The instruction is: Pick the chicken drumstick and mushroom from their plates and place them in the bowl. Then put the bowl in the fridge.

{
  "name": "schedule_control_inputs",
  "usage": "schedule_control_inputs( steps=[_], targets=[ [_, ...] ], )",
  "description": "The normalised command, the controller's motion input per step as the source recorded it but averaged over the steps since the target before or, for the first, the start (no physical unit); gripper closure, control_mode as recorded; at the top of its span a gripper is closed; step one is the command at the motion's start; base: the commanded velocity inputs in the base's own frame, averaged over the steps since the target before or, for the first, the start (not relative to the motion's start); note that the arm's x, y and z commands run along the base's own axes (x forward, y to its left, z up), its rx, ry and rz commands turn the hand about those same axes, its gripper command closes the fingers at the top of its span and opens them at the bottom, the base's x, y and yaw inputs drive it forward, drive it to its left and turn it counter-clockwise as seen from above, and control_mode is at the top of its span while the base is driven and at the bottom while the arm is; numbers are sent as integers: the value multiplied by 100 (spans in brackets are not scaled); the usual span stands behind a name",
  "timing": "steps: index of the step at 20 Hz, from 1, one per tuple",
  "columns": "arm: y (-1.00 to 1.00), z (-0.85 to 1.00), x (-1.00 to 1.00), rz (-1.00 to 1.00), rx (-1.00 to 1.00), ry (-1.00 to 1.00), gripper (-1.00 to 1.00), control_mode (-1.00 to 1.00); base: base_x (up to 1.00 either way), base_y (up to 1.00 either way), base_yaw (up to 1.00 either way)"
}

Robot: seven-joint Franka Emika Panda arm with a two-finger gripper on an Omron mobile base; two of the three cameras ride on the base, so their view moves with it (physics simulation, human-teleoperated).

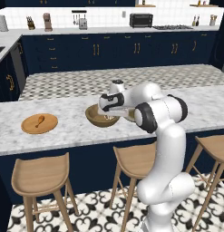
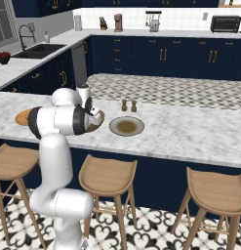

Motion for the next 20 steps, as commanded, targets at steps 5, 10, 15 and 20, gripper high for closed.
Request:
schedule_control_inputs(
  steps=[5,10,15,20],
  targets=[
    [0,13,0,0,0,-1,-100,-100,0,0,0],
    [9,37,-32,0,0,-2,-100,-100,0,0,0],
    [3,36,-69,0,0,0,-100,-100,0,0,0],
    [-3,29,-76,1,0,-1,-100,-100,0,0,0]
  ],
)
